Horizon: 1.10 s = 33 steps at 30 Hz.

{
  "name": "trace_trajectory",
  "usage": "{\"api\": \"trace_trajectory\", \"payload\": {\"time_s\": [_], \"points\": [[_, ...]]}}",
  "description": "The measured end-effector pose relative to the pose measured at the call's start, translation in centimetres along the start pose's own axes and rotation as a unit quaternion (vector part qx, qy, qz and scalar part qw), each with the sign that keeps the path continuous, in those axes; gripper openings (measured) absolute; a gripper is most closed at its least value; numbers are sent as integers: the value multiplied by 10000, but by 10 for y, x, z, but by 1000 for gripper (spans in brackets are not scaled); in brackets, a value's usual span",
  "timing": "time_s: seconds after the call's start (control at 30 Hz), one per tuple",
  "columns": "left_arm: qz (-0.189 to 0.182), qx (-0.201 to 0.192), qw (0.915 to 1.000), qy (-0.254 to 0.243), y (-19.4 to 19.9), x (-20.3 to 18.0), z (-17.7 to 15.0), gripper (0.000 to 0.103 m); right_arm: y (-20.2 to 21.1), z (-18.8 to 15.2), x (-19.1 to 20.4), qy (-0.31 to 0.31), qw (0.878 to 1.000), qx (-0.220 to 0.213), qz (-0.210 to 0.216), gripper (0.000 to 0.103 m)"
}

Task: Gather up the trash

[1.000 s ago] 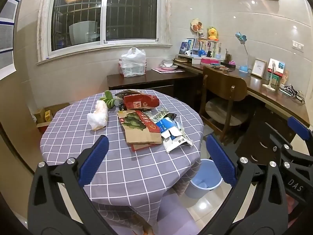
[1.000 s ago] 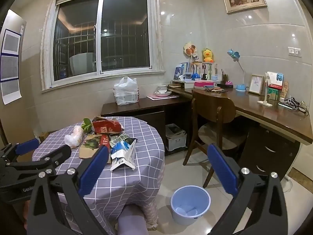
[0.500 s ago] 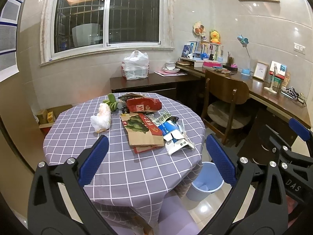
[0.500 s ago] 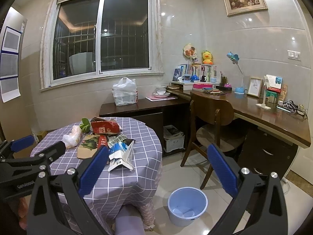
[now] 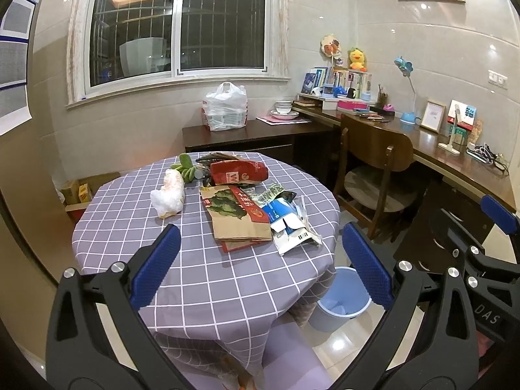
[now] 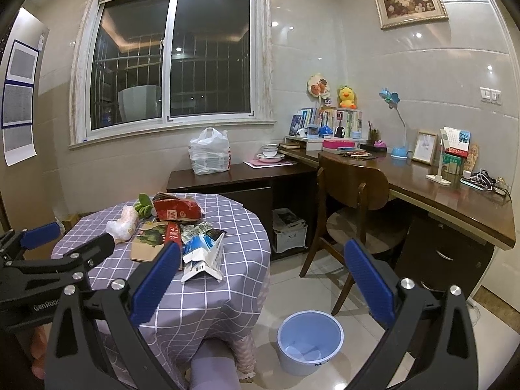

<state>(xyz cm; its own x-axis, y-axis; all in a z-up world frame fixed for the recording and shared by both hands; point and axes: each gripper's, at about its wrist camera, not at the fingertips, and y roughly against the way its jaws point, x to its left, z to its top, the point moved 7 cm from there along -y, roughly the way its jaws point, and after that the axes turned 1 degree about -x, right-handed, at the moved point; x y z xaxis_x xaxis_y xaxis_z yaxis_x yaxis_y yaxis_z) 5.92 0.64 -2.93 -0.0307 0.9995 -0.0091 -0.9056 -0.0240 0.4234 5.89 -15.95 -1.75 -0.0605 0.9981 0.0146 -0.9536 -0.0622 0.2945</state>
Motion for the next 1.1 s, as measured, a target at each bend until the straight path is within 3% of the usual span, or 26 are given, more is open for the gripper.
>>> {"api": "trace_trajectory", "payload": {"time_s": [1.1], "points": [[-17, 66, 10000, -18, 4, -2, 1, 98, 1, 0, -9, -15, 9999, 74, -149, 99]]}}
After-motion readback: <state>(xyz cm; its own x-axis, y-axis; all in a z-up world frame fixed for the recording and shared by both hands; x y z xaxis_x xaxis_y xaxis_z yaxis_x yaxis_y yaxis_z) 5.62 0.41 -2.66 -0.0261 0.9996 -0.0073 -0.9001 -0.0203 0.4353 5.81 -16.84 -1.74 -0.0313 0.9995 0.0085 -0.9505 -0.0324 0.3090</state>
